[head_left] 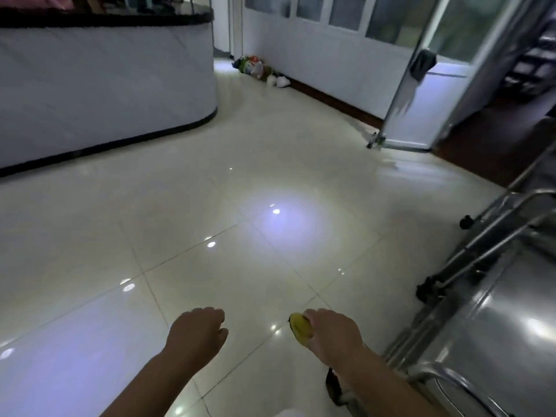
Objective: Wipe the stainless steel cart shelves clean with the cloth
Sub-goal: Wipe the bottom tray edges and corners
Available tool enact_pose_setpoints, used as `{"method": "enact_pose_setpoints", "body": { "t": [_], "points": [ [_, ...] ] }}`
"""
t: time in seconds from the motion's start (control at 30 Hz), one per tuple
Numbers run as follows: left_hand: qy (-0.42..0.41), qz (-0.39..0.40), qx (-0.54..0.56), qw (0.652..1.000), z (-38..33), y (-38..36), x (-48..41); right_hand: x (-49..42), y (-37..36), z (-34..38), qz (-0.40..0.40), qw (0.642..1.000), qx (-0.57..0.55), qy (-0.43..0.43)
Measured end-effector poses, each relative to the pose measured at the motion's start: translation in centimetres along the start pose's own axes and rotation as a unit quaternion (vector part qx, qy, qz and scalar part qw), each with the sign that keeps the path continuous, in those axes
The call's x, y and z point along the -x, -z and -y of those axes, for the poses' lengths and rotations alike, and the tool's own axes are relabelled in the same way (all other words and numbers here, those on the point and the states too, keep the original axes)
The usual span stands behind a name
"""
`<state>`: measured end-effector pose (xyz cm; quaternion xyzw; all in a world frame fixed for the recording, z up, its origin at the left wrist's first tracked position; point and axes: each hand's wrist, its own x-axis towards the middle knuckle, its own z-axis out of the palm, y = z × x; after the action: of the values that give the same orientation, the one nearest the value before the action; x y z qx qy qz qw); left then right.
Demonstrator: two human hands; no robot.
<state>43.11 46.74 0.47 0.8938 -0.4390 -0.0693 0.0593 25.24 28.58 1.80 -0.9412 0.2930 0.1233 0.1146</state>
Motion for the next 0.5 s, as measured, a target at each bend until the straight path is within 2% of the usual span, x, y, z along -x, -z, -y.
{"method": "enact_pose_setpoints", "body": {
  "t": [0.1, 0.2, 0.33, 0.5],
  "points": [
    [-0.091, -0.003, -0.025, 0.995, -1.8, -0.1, -7.6, -2.3, 1.2, -2.7, -0.019, 0.997, -0.013, -0.076],
    [-0.180, 0.006, -0.040, 0.983, -3.8, -0.7, -14.5, -5.7, 2.1, -5.9, -0.004, 0.990, -0.041, -0.133],
    [-0.223, 0.033, -0.062, 0.972, -7.1, -0.1, -23.5, -11.1, 3.4, -10.4, -0.011, 0.981, -0.060, -0.186],
    [-0.258, 0.001, -0.063, 0.964, -11.0, 1.2, -33.1, -17.8, 6.4, -15.5, -0.010, 0.970, -0.075, -0.229]
  ]
}}
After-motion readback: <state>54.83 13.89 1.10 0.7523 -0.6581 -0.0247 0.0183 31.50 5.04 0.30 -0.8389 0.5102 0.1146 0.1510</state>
